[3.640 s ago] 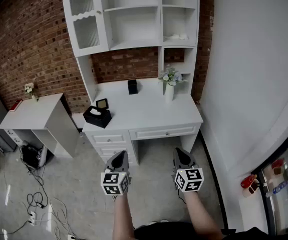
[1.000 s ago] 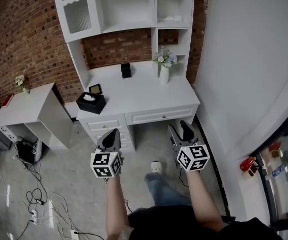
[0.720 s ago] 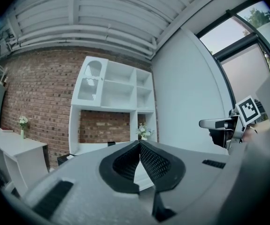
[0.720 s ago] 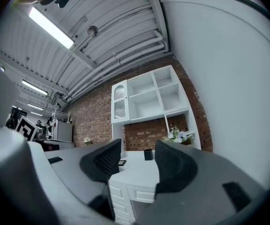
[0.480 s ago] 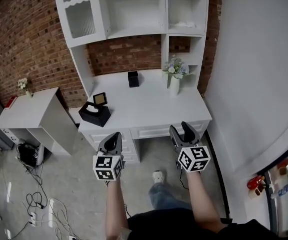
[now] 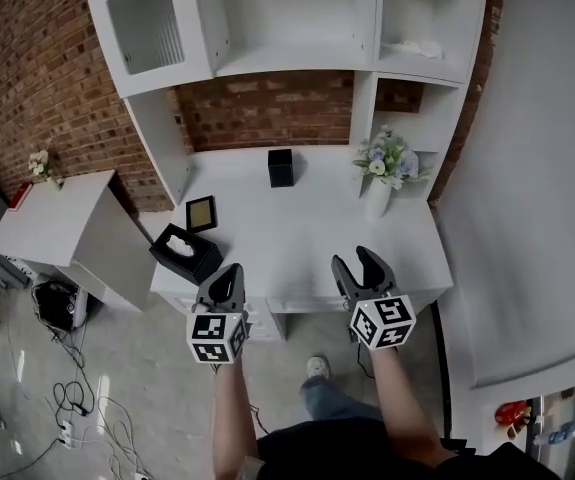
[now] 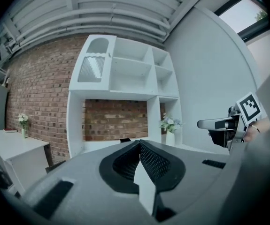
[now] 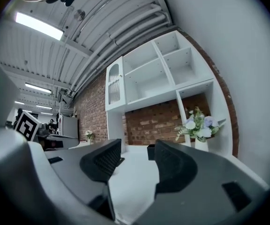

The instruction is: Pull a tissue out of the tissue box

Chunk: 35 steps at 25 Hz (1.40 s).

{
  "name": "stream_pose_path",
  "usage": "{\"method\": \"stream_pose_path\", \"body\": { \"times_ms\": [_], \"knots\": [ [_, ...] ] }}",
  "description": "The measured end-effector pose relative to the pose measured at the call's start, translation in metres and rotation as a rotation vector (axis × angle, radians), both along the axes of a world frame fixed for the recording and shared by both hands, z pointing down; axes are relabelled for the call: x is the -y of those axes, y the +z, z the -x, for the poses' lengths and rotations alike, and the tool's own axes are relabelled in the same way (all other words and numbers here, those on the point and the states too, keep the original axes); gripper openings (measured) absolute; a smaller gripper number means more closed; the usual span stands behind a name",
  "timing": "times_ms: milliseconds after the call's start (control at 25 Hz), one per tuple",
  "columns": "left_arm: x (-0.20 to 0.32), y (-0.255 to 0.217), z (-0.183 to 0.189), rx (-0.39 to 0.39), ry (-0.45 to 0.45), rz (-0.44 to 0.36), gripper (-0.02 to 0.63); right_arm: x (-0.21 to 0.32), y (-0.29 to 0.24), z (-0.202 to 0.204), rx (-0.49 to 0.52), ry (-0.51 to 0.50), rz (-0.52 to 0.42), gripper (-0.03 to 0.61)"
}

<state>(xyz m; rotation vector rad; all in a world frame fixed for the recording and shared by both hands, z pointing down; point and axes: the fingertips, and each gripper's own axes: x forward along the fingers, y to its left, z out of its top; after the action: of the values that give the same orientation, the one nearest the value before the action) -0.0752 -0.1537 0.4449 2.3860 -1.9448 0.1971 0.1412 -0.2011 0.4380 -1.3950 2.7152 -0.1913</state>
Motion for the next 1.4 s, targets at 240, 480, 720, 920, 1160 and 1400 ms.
{"method": "stream_pose_path", "body": {
  "times_ms": [240, 480, 720, 920, 1160, 1400],
  "knots": [
    [0.089, 0.009, 0.018, 0.06, -0.043, 0.005, 0.009, 0.1, 0.014, 0.03, -0.025, -0.06, 0.045, 0.207],
    [0.133, 0.013, 0.033, 0.053, -0.079, 0.008, 0.009, 0.154, 0.028, 0.064, -0.045, -0.121, 0.078, 0.207],
    [0.152, 0.02, 0.055, 0.017, -0.13, 0.005, 0.009, 0.18, 0.037, 0.082, -0.061, -0.143, 0.104, 0.207],
    [0.173, 0.02, 0.067, 0.005, -0.135, 0.017, 0.009, 0.198, 0.036, 0.093, -0.077, -0.148, 0.114, 0.207],
    [0.178, 0.02, 0.086, 0.009, -0.158, 0.033, 0.009, 0.21, 0.034, 0.121, -0.083, -0.192, 0.122, 0.207],
    [0.155, 0.028, 0.126, 0.006, -0.245, 0.054, 0.009, 0.203, 0.037, 0.177, -0.093, -0.297, 0.127, 0.206]
  ]
}}
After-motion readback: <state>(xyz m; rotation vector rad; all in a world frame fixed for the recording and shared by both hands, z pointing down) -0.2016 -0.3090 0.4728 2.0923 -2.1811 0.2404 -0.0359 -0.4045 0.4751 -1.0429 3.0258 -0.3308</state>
